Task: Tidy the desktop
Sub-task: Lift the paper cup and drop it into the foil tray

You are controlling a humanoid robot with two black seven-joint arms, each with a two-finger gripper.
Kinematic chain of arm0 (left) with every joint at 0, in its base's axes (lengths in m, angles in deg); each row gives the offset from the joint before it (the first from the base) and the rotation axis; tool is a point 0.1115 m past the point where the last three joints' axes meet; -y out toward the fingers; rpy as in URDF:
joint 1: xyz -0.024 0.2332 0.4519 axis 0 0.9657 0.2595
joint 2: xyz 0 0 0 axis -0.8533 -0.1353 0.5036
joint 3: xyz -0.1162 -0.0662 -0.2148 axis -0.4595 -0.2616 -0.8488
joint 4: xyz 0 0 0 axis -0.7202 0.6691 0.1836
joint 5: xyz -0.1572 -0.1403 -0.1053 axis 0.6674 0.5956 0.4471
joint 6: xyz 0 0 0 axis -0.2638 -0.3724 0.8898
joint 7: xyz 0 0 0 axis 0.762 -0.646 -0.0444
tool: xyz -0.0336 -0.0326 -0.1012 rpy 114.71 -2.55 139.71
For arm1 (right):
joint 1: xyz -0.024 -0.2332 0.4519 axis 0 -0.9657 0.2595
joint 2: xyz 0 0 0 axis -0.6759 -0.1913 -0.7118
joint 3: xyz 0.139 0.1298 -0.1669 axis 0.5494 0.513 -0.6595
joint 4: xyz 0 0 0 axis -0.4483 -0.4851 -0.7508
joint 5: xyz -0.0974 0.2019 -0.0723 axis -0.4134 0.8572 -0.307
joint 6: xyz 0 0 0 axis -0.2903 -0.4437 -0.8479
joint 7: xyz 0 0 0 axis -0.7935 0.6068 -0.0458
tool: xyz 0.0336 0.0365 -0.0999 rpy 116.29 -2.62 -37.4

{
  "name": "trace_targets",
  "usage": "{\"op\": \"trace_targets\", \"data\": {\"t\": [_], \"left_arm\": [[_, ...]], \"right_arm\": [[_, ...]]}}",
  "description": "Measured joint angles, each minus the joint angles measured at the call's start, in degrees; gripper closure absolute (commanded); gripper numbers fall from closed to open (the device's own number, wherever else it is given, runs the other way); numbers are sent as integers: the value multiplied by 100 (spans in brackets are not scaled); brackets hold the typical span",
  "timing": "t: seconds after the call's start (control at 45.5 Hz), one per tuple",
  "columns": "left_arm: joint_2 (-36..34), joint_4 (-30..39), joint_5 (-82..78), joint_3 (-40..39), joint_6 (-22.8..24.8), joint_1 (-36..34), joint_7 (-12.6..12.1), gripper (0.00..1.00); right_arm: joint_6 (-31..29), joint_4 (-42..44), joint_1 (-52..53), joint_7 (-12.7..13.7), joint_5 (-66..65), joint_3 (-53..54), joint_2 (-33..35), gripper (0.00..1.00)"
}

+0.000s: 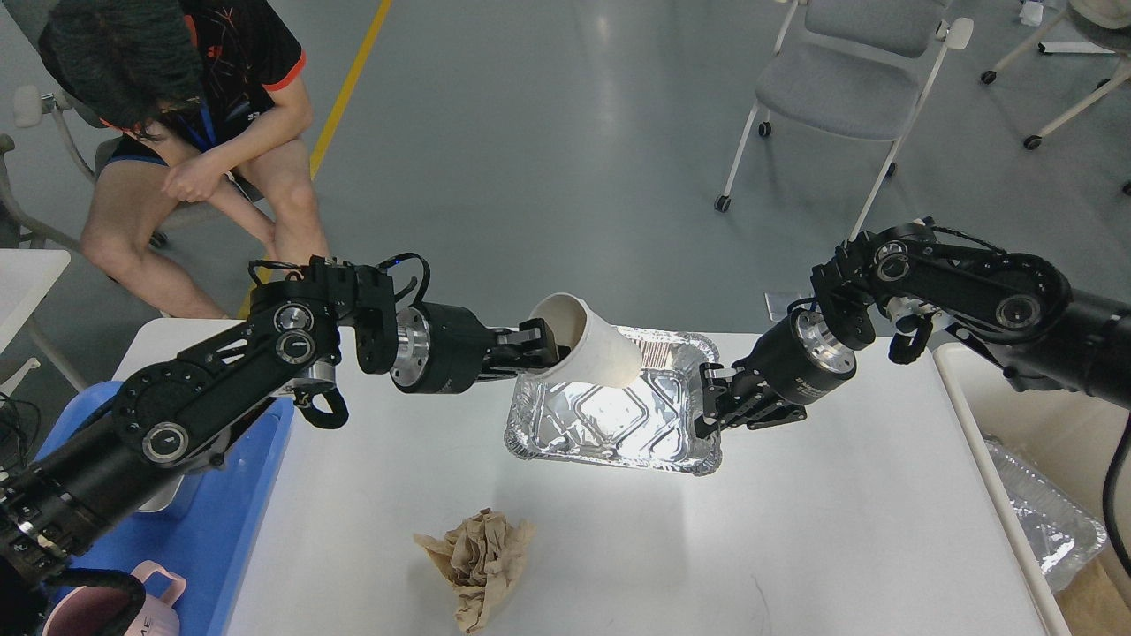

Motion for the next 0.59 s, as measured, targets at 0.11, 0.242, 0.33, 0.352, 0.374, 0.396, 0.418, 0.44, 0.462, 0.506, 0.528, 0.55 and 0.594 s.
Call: {"op": "trace_targets", "data": {"t": [0.11, 0.242, 0.33, 0.352, 0.374, 0.396, 0.418, 0.44, 0.462, 0.506, 0.528, 0.55, 0.594], "left_arm": [[211, -215, -148, 3, -42, 104, -3, 28], [289, -360, -188, 3, -288, 141, -25, 4], [279, -362, -189, 3, -348, 140, -27, 3], [265, -358, -189, 3, -353, 135, -28, 3], [251, -350, -189, 3, -356, 130, -29, 3], [237, -338, -189, 2, -357, 124, -29, 3], [222, -323, -188, 2, -358, 118, -29, 3], [201, -304, -184, 1, -357, 109, -29, 3], [177, -285, -180, -4, -357, 103, -29, 3], [90, -214, -170, -24, -351, 83, -29, 3], [34, -162, -165, -33, -348, 74, -29, 3], [-50, -80, -157, -43, -343, 66, -29, 3], [-206, 82, -137, -62, -336, 58, -29, 3]], "right_arm": [[2, -13, -17, 0, 1, 5, 2, 100], [8, -23, -24, 0, 2, 5, 9, 100], [28, -24, -24, 0, 2, 5, 7, 100], [31, -24, -24, 0, 2, 5, 6, 100], [33, -24, -24, 0, 2, 5, 4, 100], [34, -24, -24, 0, 2, 5, 3, 100], [35, -24, -24, 0, 2, 5, 2, 100], [36, -24, -25, 0, 2, 5, 2, 100], [37, -24, -26, 0, 2, 5, 2, 100], [37, -26, -33, 0, 2, 5, 2, 100], [37, -26, -35, 0, 2, 5, 3, 100], [37, -26, -37, 0, 2, 5, 3, 100], [37, -26, -42, 0, 2, 6, 6, 100]]}}
